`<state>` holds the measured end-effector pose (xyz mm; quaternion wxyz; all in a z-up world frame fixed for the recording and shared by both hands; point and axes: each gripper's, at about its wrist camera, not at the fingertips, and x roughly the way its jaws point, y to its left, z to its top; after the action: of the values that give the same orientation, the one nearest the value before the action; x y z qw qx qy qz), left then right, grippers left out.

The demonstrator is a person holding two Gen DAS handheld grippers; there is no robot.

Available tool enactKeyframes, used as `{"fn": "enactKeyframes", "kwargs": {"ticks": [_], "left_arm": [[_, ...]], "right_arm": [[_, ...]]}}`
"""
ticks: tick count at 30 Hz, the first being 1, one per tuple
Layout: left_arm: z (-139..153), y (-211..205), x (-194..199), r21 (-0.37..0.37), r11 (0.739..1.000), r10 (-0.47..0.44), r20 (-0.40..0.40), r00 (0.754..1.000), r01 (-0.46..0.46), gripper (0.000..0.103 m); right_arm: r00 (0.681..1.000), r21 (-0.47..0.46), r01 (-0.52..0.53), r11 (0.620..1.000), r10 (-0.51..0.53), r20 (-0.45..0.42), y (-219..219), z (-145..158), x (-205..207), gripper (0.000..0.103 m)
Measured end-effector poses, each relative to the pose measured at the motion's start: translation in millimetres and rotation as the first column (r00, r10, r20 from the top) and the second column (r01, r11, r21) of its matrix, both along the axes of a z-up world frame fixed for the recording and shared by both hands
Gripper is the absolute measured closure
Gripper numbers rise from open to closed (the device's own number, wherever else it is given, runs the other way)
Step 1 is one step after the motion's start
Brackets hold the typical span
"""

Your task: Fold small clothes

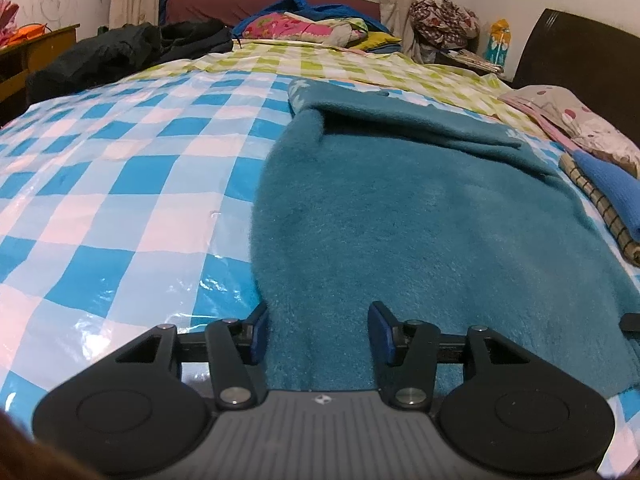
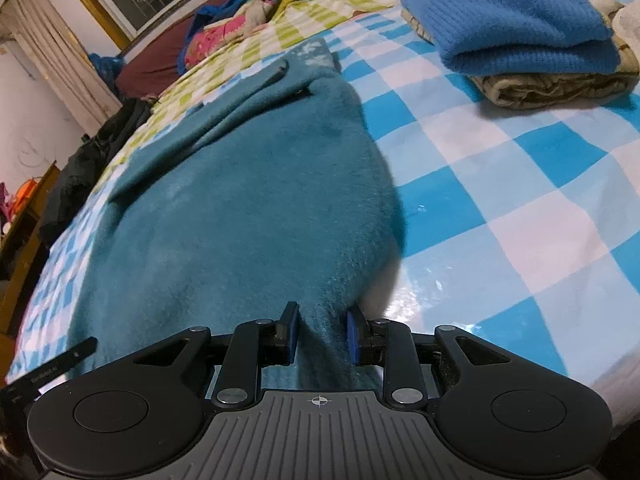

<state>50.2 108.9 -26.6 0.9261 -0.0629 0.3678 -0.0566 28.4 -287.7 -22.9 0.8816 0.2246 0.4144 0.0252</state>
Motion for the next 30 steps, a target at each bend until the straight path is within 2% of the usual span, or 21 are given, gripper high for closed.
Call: {"fn": "enactKeyframes", "kwargs": {"ticks": [2, 4, 6, 8, 13, 19, 22, 26, 27, 30], "left_arm": [[0.7, -0.6, -1.6, 0.009, 1.0, -0.013, 0.004, 1.0, 0.013, 0.051], [1.7, -0.2, -3.6, 0.018, 1.0, -0.02, 0.009, 1.0, 0.02, 0.061], [3.5, 2.5, -3.3, 0.018, 1.0, -0.019, 0.006, 1.0, 0.018, 0.077], [6.7, 9.0, -1.1, -0.015, 1.0, -0.009, -0.003, 1.0, 0.009, 0.084], [26.0, 21.0, 4.9, -0.172, 0.985, -0.013, 0.005, 1.0, 0.014, 0.085], [57.1, 30.0, 36.2, -0.372, 0.928, 0.009, 0.074, 0.997, 0.019, 0.085], [73.1, 31.2, 62.9, -0.417, 0.909, 0.023, 0.113, 0.993, 0.026, 0.086], [95.9, 28.1, 108.0, -0.421, 0.906, 0.041, 0.179, 0.983, 0.039, 0.086], [100.4, 27.3, 118.2, -0.417, 0.908, 0.047, 0.201, 0.978, 0.042, 0.091], [113.1, 26.0, 157.5, -0.42, 0.906, 0.069, 0.259, 0.963, 0.048, 0.093]], "right_arm": [[1.0, 0.006, -0.012, 1.0, 0.012, 0.003, 2.4, 0.5, 1.1, 0.078], [1.0, 0.014, -0.017, 1.0, 0.017, 0.005, 3.4, 0.4, 1.5, 0.081], [1.0, 0.031, -0.015, 0.999, 0.015, 0.01, 2.8, 1.1, 1.4, 0.083], [1.0, 0.059, -0.013, 0.998, 0.011, 0.023, 1.8, 2.8, 1.4, 0.084], [0.996, 0.157, -0.035, 0.987, 0.021, 0.091, 7.1, 16.5, 4.0, 0.086], [0.976, 0.335, -0.057, 0.94, -0.018, 0.215, 7.3, 40.6, 27.7, 0.086], [0.964, 0.395, -0.057, 0.917, -0.052, 0.259, 6.0, 50.0, 50.0, 0.086], [0.941, 0.463, -0.049, 0.885, -0.114, 0.317, 0.3, 64.5, 85.6, 0.087], [0.936, 0.471, -0.046, 0.881, -0.127, 0.33, -1.5, 67.4, 93.8, 0.087], [0.923, 0.499, -0.024, 0.866, -0.173, 0.343, -8.5, 73.0, 127.4, 0.087]]}}
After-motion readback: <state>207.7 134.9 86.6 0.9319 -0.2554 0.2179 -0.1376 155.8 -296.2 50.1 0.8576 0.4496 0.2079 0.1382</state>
